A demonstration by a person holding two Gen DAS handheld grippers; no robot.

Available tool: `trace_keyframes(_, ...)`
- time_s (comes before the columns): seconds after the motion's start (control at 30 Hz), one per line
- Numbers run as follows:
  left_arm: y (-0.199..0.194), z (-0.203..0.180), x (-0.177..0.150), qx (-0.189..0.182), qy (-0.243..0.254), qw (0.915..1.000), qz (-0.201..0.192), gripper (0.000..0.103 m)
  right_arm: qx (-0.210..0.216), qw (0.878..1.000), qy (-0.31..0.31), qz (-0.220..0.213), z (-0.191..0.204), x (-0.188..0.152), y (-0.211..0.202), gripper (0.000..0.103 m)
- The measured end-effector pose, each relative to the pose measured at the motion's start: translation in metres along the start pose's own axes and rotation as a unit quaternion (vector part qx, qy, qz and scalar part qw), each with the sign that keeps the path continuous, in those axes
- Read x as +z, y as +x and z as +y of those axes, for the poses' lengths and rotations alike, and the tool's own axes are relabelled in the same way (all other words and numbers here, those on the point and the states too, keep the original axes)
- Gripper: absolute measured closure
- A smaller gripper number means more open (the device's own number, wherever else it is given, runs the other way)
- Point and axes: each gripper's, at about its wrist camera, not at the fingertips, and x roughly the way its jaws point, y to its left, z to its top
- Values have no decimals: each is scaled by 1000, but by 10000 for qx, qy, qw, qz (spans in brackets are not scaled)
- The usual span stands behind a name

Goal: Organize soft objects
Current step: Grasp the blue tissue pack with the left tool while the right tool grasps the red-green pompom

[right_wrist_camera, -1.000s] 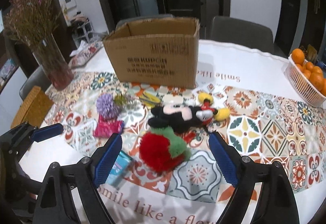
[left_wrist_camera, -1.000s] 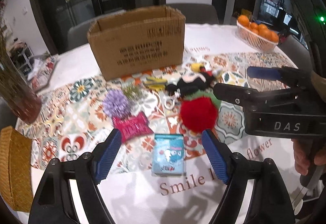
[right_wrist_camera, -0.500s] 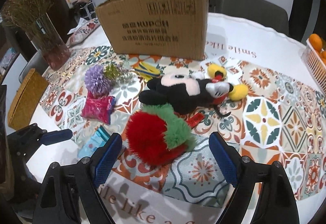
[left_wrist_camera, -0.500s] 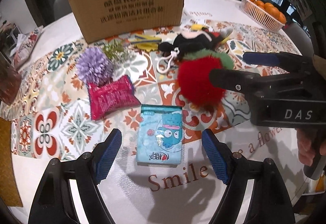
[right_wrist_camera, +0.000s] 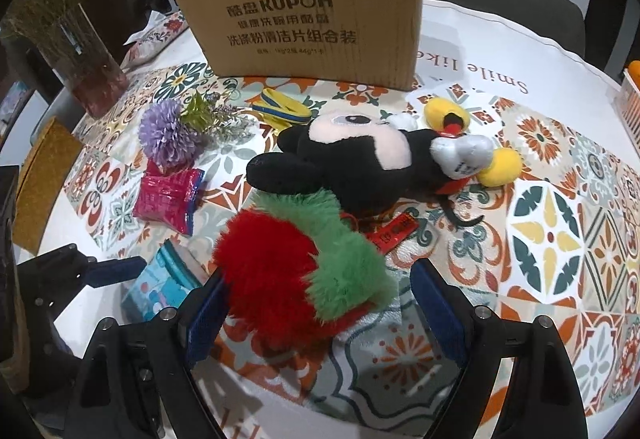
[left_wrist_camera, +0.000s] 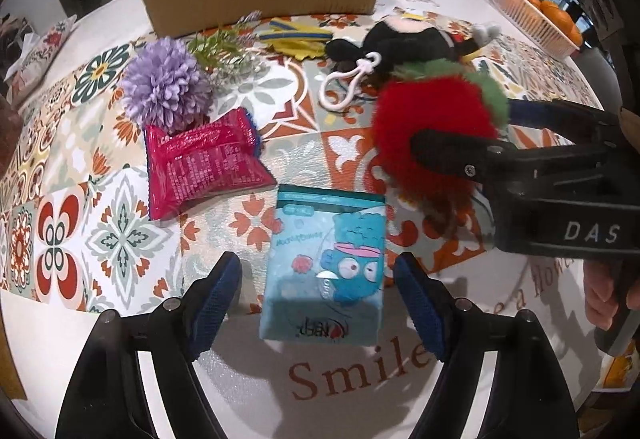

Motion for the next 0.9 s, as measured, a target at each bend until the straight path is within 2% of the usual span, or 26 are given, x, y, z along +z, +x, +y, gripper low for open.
trace_keyframes(0.13, 3, 5, 2, 8, -91, 10000, -31, 33, 8, 10000, -23, 24, 3, 2, 7, 15)
trace_keyframes(0.2, 3, 7, 4, 23, -106, 9999, -81, 44, 21, 10000, -7, 18, 4, 3, 10, 16)
trace_keyframes(0.27, 2, 9, 5, 64, -143, 9998, -136, 51, 18, 10000, 14, -24, 4, 3, 11, 19)
trace_keyframes(0.3, 1, 11, 5, 96, -169, 9997, -154, 51, 3, 10000, 28, -48, 5, 3, 11, 21)
trace_keyframes(0.43, -1, 16, 3, 22, -313, 9993, -201, 51, 79, 9999, 102, -65, 6, 1, 11, 43)
trace_keyframes(0.57, -3, 21, 0, -38, -493, 9985, -236, 51, 81, 9998, 170, -120, 8, -1, 8, 54)
trace_keyframes(0.7, -7, 24, -2, -80, -621, 9976, -295, 51, 90, 9995, 251, -179, 9, -2, 2, 58)
trace_keyframes(0.9, -22, 25, 0, -93, -708, 9962, -498, 51, 167, 9985, 425, -310, 12, -7, -14, 58)
